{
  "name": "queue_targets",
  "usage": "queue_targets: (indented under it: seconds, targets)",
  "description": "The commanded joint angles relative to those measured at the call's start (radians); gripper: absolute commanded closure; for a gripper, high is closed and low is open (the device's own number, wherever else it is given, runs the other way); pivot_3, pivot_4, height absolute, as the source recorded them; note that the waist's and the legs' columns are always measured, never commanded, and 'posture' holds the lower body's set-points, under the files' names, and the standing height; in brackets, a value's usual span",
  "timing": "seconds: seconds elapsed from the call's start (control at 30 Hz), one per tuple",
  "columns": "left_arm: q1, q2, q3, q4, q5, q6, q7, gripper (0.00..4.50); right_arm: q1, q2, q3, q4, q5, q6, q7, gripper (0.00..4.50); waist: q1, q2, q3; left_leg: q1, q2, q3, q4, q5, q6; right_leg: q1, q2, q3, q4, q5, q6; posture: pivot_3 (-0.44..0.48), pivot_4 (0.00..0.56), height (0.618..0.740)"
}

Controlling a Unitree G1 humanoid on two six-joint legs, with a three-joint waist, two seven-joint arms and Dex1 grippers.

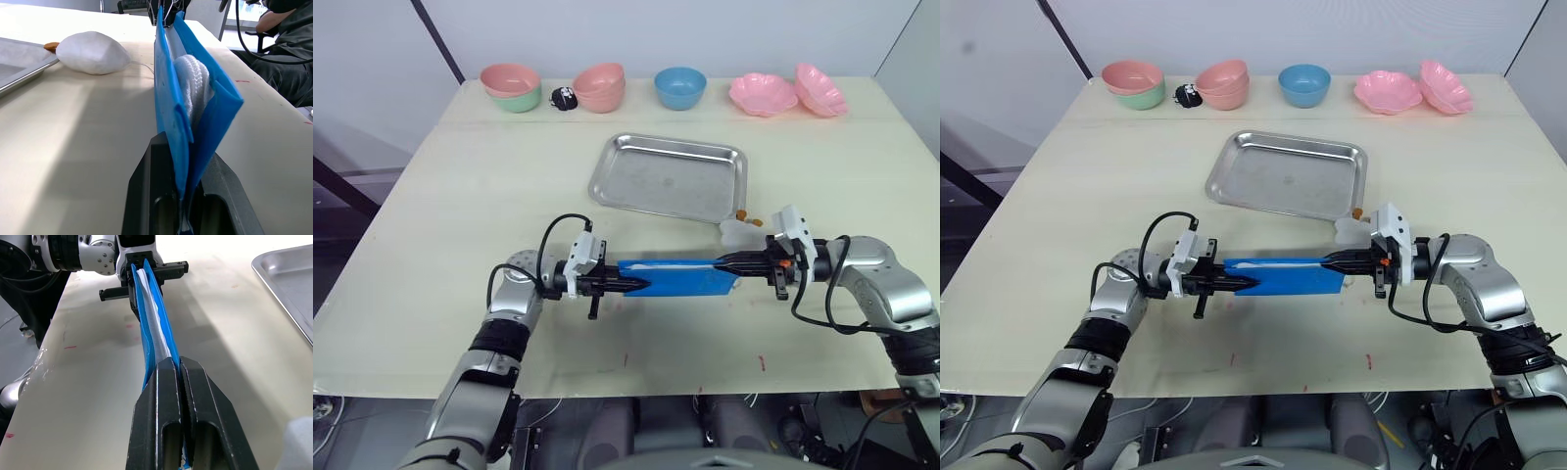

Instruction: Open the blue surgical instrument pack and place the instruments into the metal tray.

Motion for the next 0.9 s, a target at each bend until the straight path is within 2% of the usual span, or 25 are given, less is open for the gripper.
queue_targets:
  seconds: [0.03, 0.07, 0.1, 0.13, 0.2, 0.23, 0.27, 0.3, 0.47, 0.6, 0.67, 0.73, 0.77, 0.87, 0.9]
  targets:
    - [0.007, 0.017, 0.034, -0.001, -0.014, 0.011, -0.025, 4.5, 0.017, -0.009, -0.027, -0.036, 0.003, -0.007, 0.009, 4.04, 0.0, 0.0, 0.0, 0.0, 0.0, 0.0, 0.0, 0.0, 0.0, 0.0, 0.0, 0.0, 0.0, 0.0, 0.0, 0.0, 0.15, 0.74]
    - [0.006, 0.017, 0.036, -0.002, -0.014, 0.012, -0.023, 4.5, 0.019, -0.008, -0.025, -0.039, 0.002, -0.008, 0.009, 3.93, 0.0, 0.0, 0.0, 0.0, 0.0, 0.0, 0.0, 0.0, 0.0, 0.0, 0.0, 0.0, 0.0, 0.0, 0.0, 0.0, 0.15, 0.74]
    - [0.005, 0.015, 0.04, -0.002, -0.013, -0.002, -0.018, 3.67, 0.022, -0.007, -0.023, -0.041, 0.001, -0.01, 0.01, 3.65, -0.001, 0.0, 0.0, 0.0, 0.0, 0.0, 0.0, 0.0, 0.0, 0.0, 0.0, 0.0, 0.0, 0.0, 0.0, 0.0, 0.15, 0.74]
    - [0.005, 0.013, 0.046, -0.003, -0.013, -0.011, -0.013, 3.44, 0.023, -0.007, -0.022, -0.042, -0.001, -0.011, 0.011, 3.25, -0.001, 0.0, 0.0, 0.0, 0.0, 0.0, 0.0, 0.0, 0.0, 0.0, 0.0, 0.0, 0.0, 0.0, 0.0, 0.0, 0.15, 0.74]
    - [0.004, 0.014, 0.053, -0.013, -0.024, 0.002, -0.02, 2.51, 0.024, -0.007, -0.023, -0.042, -0.003, -0.011, 0.011, 2.34, 0.0, 0.0, 0.0, 0.0, 0.0, 0.0, 0.0, 0.0, 0.0, 0.0, 0.0, 0.0, 0.0, 0.0, 0.0, 0.0, 0.15, 0.74]
    - [0.004, 0.016, 0.059, -0.019, -0.032, 0.015, -0.023, 2.37, 0.025, -0.007, -0.024, -0.044, -0.002, -0.009, 0.012, 2.09, 0.0, 0.0, 0.0, 0.0, 0.0, 0.0, 0.0, 0.0, 0.0, 0.0, 0.0, 0.0, 0.0, 0.0, 0.0, 0.0, 0.15, 0.74]
    - [0.003, 0.018, 0.064, -0.026, -0.04, 0.024, -0.026, 1.73, 0.027, -0.007, -0.024, -0.045, -0.002, -0.009, 0.013, 1.58, 0.0, 0.0, 0.0, 0.0, 0.0, 0.0, 0.0, 0.0, 0.0, 0.0, 0.0, 0.0, 0.0, 0.0, 0.0, 0.0, 0.15, 0.74]
    - [0.002, 0.021, 0.074, -0.036, -0.054, 0.042, -0.029, 1.61, 0.029, -0.008, -0.026, -0.046, -0.002, -0.008, 0.014, 1.58, 0.0, 0.0, 0.0, 0.0, 0.0, 0.0, 0.0, 0.0, 0.0, 0.0, 0.0, 0.0, 0.0, 0.0, 0.0, 0.0, 0.15, 0.74]
    - [0.01, 0.033, 0.081, -0.078, -0.086, 0.086, -0.052, 1.61, 0.032, -0.007, -0.03, -0.041, -0.007, -0.012, 0.014, 1.58, 0.0, 0.0, 0.0, 0.0, 0.0, 0.0, 0.0, 0.0, 0.0, 0.0, 0.0, 0.0, 0.0, 0.0, 0.0, 0.0, 0.15, 0.74]
    - [0.025, 0.031, 0.078, -0.119, -0.1, 0.105, -0.053, 1.56, 0.036, -0.003, -0.029, -0.043, -0.012, -0.015, 0.01, 0.43, 0.001, 0.0, 0.0, 0.0, 0.0, 0.0, 0.0, 0.0, 0.0, 0.0, 0.0, 0.0, 0.0, 0.0, 0.0, 0.0, 0.15, 0.74]
    - [0.029, 0.034, 0.074, -0.129, -0.108, 0.116, -0.053, 1.56, 0.036, -0.002, -0.029, -0.042, -0.014, -0.016, 0.009, 0.09, 0.001, 0.0, 0.0, 0.0, 0.0, 0.0, 0.0, 0.0, 0.0, 0.0, 0.0, 0.0, 0.0, 0.0, 0.0, 0.0, 0.15, 0.74]
    - [0.033, 0.037, 0.07, -0.137, -0.115, 0.125, -0.053, 2.08, 0.036, -0.001, -0.03, -0.041, -0.015, -0.017, 0.008, 0.0, 0.001, 0.0, 0.0, 0.0, 0.0, 0.0, 0.0, 0.0, 0.0, 0.0, 0.0, 0.0, 0.0, 0.0, 0.0, 0.0, 0.15, 0.74]
    - [0.035, 0.039, 0.068, -0.14, -0.118, 0.13, -0.053, 2.17, 0.036, -0.001, -0.031, -0.04, -0.015, -0.018, 0.008, 0.0, 0.001, 0.0, 0.0, 0.0, 0.0, 0.0, 0.0, 0.0, 0.0, 0.0, 0.0, 0.0, 0.0, 0.0, 0.0, 0.0, 0.15, 0.74]
    - [0.039, 0.045, 0.062, -0.136, -0.115, 0.13, -0.053, 3.56, 0.033, 0.0, -0.035, -0.037, -0.016, -0.021, 0.006, 0.0, 0.001, 0.0, 0.0, 0.0, 0.0, 0.0, 0.0, 0.0, 0.0, 0.0, 0.0, 0.0, 0.0, 0.0, 0.0, 0.0, 0.15, 0.74]
    - [0.04, 0.048, 0.058, -0.128, -0.111, 0.124, -0.053, 3.82, 0.032, 0.0, -0.038, -0.035, -0.015, -0.022, 0.005, 0.0, 0.001, 0.0, 0.0, 0.0, 0.0, 0.0, 0.0, 0.0, 0.0, 0.0, 0.0, 0.0, 0.0, 0.0, 0.0, 0.0, 0.15, 0.74]
